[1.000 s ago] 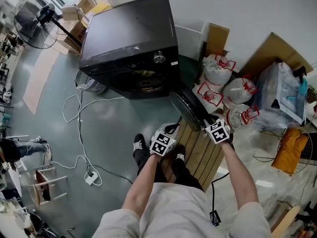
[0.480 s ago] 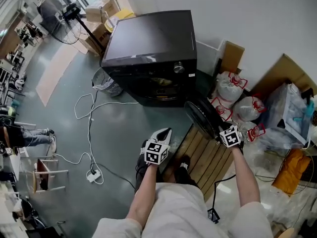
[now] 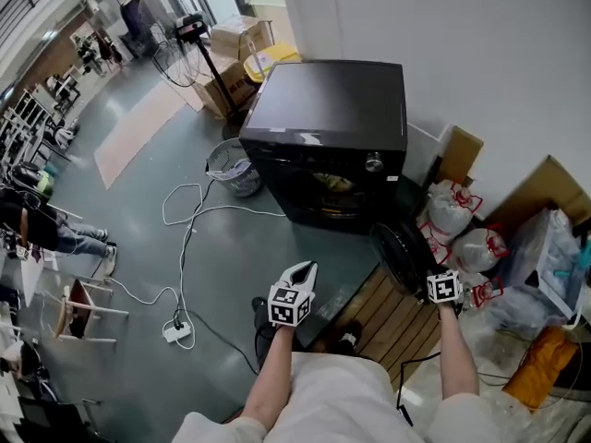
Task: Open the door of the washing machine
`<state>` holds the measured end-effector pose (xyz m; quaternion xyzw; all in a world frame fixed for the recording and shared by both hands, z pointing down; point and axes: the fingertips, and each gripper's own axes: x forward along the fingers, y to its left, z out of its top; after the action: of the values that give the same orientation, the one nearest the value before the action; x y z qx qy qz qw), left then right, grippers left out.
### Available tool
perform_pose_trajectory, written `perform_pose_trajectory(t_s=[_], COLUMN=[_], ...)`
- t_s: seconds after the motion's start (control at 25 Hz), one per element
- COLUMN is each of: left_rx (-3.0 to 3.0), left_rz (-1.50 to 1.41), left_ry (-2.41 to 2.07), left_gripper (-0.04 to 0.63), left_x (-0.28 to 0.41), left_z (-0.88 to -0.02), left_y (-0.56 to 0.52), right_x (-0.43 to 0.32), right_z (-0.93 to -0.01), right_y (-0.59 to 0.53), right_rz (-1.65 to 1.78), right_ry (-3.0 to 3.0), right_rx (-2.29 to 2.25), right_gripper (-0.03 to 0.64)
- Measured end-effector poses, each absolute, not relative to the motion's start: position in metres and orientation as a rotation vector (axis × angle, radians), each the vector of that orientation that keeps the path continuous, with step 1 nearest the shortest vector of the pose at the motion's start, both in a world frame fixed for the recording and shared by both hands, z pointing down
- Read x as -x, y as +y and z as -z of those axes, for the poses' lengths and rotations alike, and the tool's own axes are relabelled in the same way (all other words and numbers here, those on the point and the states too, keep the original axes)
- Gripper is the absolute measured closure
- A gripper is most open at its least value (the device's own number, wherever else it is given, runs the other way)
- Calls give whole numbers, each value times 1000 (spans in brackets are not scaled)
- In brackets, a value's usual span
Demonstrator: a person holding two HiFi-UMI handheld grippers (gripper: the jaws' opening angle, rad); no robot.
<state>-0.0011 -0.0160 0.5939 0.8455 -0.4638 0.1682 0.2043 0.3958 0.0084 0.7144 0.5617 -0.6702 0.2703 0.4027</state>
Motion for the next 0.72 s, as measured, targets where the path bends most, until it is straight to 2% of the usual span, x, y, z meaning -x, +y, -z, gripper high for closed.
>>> perform_pose_trajectory(t_s=[0.28, 0.72], left_rx=[-2316, -2323], left_rz=[-385, -347], left_ry=[-1394, -1407], left_gripper=[538, 538], left_x=[43, 53], left_z=[-579, -565], left_y=[-25, -39], right_x=[-366, -170], right_z=[-662, -592], right_y=[-9, -50], right_rz=[-634, -646], right_ry=[-1743, -2139], right_rx=[-1623, -1587], right_gripper=[491, 489])
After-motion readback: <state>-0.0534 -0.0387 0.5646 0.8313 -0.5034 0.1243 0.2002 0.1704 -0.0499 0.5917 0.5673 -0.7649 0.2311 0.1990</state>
